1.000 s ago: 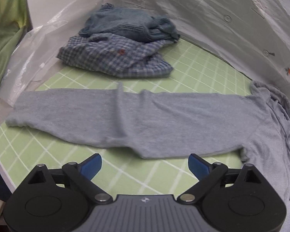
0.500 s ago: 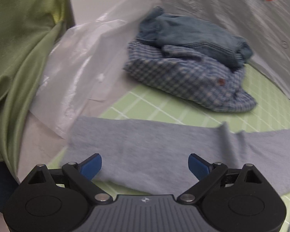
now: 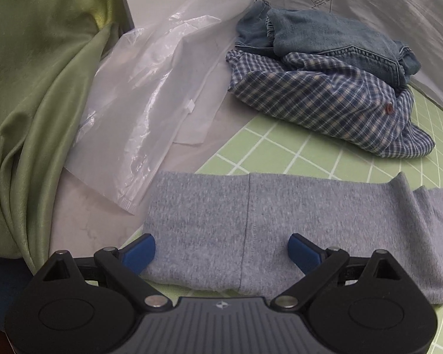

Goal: Fold clothes

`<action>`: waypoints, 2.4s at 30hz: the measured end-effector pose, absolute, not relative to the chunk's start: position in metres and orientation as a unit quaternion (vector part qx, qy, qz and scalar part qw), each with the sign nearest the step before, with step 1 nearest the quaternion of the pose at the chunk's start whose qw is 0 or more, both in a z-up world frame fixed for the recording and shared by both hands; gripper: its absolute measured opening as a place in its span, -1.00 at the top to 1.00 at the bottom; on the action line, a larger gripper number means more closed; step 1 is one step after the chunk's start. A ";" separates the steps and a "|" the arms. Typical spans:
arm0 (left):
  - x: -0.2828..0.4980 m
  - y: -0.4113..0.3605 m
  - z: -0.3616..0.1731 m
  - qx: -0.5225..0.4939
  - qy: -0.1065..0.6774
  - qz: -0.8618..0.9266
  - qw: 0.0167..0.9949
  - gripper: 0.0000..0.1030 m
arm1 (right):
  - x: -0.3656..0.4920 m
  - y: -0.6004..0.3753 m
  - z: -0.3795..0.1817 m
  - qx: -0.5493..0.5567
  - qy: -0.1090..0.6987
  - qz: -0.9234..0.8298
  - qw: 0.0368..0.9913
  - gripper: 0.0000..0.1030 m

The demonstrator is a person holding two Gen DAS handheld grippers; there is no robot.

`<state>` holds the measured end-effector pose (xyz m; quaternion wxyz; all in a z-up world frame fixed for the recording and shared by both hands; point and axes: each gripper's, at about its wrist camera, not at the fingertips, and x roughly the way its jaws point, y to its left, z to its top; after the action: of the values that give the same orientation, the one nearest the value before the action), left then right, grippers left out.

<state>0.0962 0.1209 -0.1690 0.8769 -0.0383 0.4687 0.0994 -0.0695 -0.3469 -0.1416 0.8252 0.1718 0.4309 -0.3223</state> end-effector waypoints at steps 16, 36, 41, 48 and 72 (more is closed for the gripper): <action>0.086 0.137 -0.158 -0.037 0.449 0.119 0.885 0.38 | -0.066 -0.336 -0.145 0.174 0.434 -0.310 0.828 -1.00; 0.075 0.106 -0.109 -0.065 0.412 0.095 0.904 0.65 | -0.097 -0.366 -0.139 0.209 0.402 -0.341 0.824 -1.00; 0.074 0.051 -0.088 -0.056 0.387 0.036 0.920 0.67 | -0.114 -0.394 -0.133 0.217 0.390 -0.354 0.822 -1.00; 0.065 -0.065 -0.068 -0.043 0.372 -0.079 0.924 0.67 | -0.140 -0.437 -0.125 0.226 0.373 -0.371 0.820 -1.00; 0.061 -0.266 -0.093 0.086 0.461 -0.193 0.862 -0.74 | -0.147 -0.556 -0.118 0.295 0.311 -0.367 0.825 -1.00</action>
<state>0.0605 -0.2663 -0.0928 0.8617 0.0858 0.4612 -0.1933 -0.1469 -0.5555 -0.1180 0.8255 0.2952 0.3114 -0.3667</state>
